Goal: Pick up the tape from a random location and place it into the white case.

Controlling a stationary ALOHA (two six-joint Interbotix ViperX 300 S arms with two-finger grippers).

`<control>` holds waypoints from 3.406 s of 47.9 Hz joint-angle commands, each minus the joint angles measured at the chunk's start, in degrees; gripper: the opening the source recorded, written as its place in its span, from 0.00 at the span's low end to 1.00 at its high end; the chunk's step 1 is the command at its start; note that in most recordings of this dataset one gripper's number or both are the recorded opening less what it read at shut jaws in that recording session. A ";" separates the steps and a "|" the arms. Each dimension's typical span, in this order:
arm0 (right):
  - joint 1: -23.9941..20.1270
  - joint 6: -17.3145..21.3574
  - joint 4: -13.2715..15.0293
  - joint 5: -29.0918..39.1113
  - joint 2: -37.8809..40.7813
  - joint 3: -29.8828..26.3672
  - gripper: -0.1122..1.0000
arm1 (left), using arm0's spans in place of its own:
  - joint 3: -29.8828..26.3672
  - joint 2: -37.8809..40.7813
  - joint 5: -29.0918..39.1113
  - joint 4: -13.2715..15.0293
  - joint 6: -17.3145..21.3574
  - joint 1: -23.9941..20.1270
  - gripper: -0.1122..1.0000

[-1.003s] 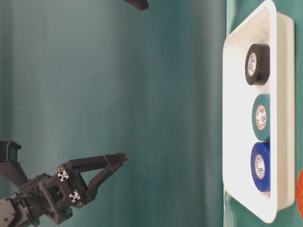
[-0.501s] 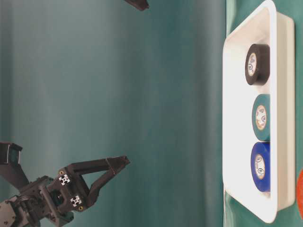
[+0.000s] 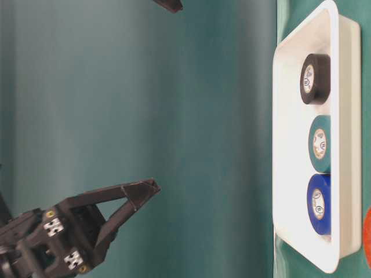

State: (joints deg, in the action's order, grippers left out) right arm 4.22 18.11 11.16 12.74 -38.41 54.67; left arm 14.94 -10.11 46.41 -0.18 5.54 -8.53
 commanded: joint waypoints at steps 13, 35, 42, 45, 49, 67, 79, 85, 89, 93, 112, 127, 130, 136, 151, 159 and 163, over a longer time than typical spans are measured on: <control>-0.09 -0.09 0.09 0.70 -0.18 -1.05 0.84 | 3.52 -4.48 -6.94 0.00 -2.72 6.42 1.00; -0.09 -0.18 0.09 0.70 -0.18 -1.05 0.84 | 7.03 -7.12 -10.99 0.00 -2.72 4.39 1.00; -0.09 -0.18 0.09 0.79 -1.23 -1.14 0.84 | 8.00 -8.00 -13.45 0.09 -2.64 4.39 1.00; -0.09 -0.26 0.09 0.70 -1.93 -1.14 0.84 | 8.70 -8.61 -14.68 0.00 -2.55 4.39 1.00; -0.18 -0.26 0.09 0.70 -3.16 -1.14 0.84 | 10.02 -9.67 -16.26 0.09 -2.37 4.39 1.00; -0.09 -0.53 0.09 0.70 -9.49 -1.14 0.84 | 19.86 -20.92 -27.86 0.09 -2.46 4.92 1.00; -0.09 -1.67 0.09 -1.23 -9.84 -1.05 0.84 | 25.31 -27.51 -34.37 0.09 -2.46 5.27 1.00; -0.09 -1.76 0.09 -2.99 -9.84 -0.79 0.84 | 27.07 -29.09 -34.98 0.18 -2.46 5.63 1.00; -0.09 -1.76 0.09 -3.52 -9.84 -0.53 0.84 | 28.13 -29.62 -35.33 0.26 -2.46 5.63 1.00; -0.09 -1.76 0.09 -3.52 -9.84 -0.53 0.84 | 29.00 -30.23 -35.51 0.26 -2.46 5.71 1.00; -1.23 -1.49 0.09 -6.77 -9.84 1.58 0.84 | 36.39 -34.54 -39.64 0.62 -2.72 5.71 1.00; -1.23 -1.49 0.09 -8.70 -9.84 3.34 0.84 | 43.77 -36.30 -47.29 0.70 -2.81 5.80 1.00; -1.14 -1.49 0.09 -8.79 -9.84 3.34 0.84 | 43.77 -36.56 -47.20 0.70 -2.81 5.89 1.00; -1.23 -1.49 0.09 -8.79 -9.76 3.43 0.84 | 43.77 -36.65 -47.11 0.70 -2.81 5.89 1.00; -1.23 -1.49 0.09 -8.61 -9.67 3.34 0.84 | 43.77 -36.65 -46.23 0.70 -2.81 5.80 1.00; -1.23 -1.49 0.09 -8.61 -9.67 3.43 0.84 | 43.77 -36.65 -46.05 0.70 -2.81 5.89 1.00; -1.14 -1.49 0.09 -8.53 -9.58 3.43 0.84 | 43.77 -36.65 -46.05 0.70 -2.81 5.89 1.00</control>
State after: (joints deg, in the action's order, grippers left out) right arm 3.08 16.61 11.16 4.48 -48.16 58.71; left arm 59.33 -46.85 0.62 0.35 2.81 -2.72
